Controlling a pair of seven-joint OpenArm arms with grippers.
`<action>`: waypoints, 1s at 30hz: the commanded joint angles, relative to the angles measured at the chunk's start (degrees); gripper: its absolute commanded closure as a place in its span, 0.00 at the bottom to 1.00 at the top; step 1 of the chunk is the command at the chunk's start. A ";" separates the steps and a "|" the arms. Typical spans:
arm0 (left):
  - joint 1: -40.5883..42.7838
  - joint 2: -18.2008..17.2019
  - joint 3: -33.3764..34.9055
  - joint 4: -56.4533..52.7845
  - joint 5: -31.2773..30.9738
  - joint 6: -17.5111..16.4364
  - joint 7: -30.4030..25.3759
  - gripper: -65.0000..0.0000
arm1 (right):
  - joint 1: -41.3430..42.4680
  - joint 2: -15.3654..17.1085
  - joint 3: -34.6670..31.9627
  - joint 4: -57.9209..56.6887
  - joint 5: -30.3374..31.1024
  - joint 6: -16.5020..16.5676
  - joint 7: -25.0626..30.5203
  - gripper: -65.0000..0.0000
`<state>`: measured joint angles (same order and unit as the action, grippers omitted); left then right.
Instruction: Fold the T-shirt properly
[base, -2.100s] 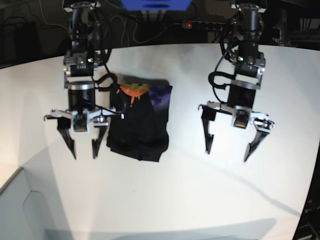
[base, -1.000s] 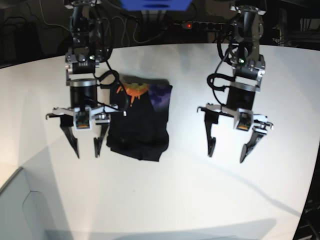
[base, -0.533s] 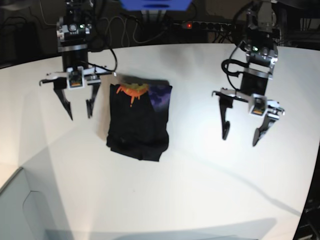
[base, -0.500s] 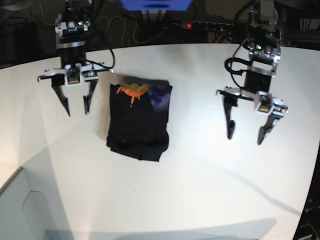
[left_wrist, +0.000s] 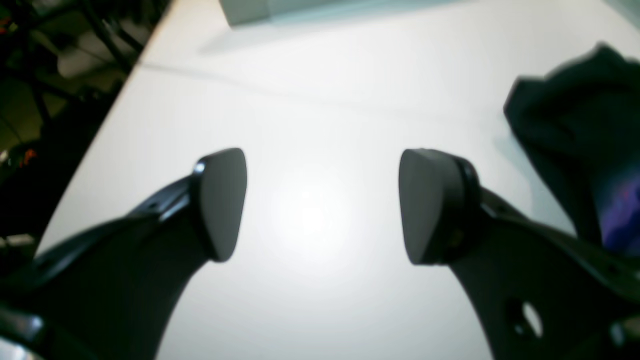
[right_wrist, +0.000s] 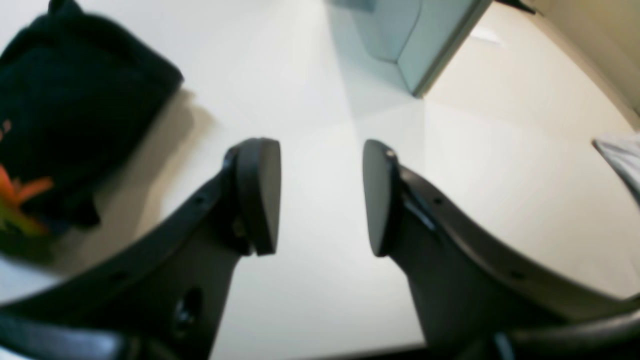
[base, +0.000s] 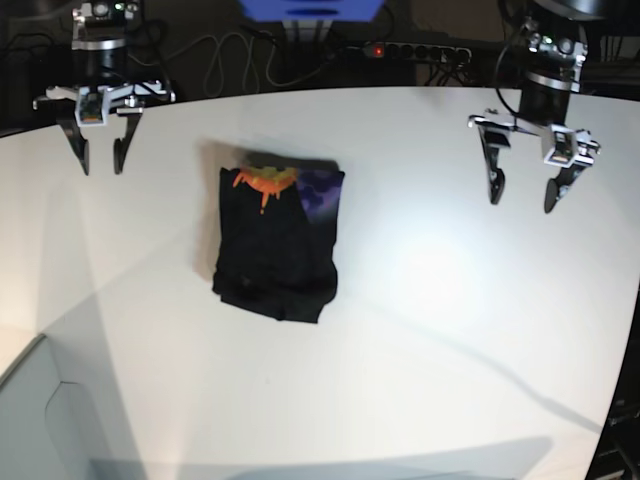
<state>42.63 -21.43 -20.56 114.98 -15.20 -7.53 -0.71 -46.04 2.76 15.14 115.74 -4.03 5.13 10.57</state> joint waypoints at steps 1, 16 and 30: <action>1.10 -0.68 -0.06 1.11 1.00 0.36 -1.80 0.30 | -1.21 0.44 0.29 1.14 0.47 -0.16 1.17 0.63; 12.53 -1.38 3.19 0.93 6.19 0.89 -1.71 0.30 | -10.35 2.47 3.81 1.05 15.77 7.93 -9.64 0.63; 22.64 -3.05 0.38 0.93 -3.13 0.89 -1.62 0.30 | -16.86 3.61 8.73 1.22 15.86 8.02 -9.56 0.63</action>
<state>64.18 -24.14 -19.88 115.20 -18.02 -7.05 -0.91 -61.93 5.91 23.49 116.09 11.40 13.06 -0.30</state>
